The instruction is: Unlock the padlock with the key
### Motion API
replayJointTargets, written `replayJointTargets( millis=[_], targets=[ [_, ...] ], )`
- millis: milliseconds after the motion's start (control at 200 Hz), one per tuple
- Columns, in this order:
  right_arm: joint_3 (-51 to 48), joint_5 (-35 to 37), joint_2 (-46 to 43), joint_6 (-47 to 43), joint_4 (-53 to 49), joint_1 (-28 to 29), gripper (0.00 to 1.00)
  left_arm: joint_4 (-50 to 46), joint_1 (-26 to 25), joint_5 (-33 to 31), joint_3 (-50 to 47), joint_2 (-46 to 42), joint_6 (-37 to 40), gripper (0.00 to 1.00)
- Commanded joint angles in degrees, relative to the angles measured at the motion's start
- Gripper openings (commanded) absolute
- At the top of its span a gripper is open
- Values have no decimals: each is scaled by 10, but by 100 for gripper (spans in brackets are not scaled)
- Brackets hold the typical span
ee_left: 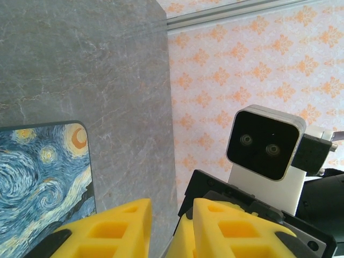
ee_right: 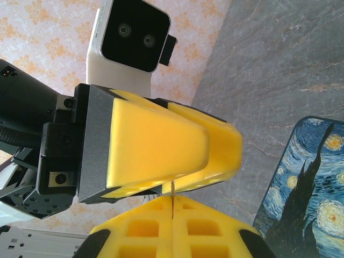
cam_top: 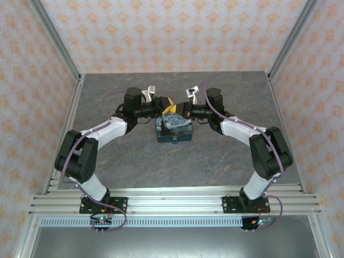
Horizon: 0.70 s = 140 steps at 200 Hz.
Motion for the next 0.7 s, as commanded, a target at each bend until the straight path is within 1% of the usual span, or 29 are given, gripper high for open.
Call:
replayJointTargets(
  millis=[0,115,180,230,535,696],
  targets=[
    [19,5,6,3,39,-4,0,39,-6,8,-8,-11,-14,26],
    [17,8,6,4,41,-4,0,47,-10,6,-13,-15,-18,24],
    [17,10,7,6,45,-5,0,50,-12,6,-14,-16,-20,20],
    [16,11,7,8,48,-5,0,54,-13,5,-16,-17,-22,18],
    [4,20,11,29,80,-12,0,78,-20,-5,-31,-29,-36,18],
    [-4,20,16,52,110,-15,0,89,-24,-8,-33,-29,-44,9]
  ],
)
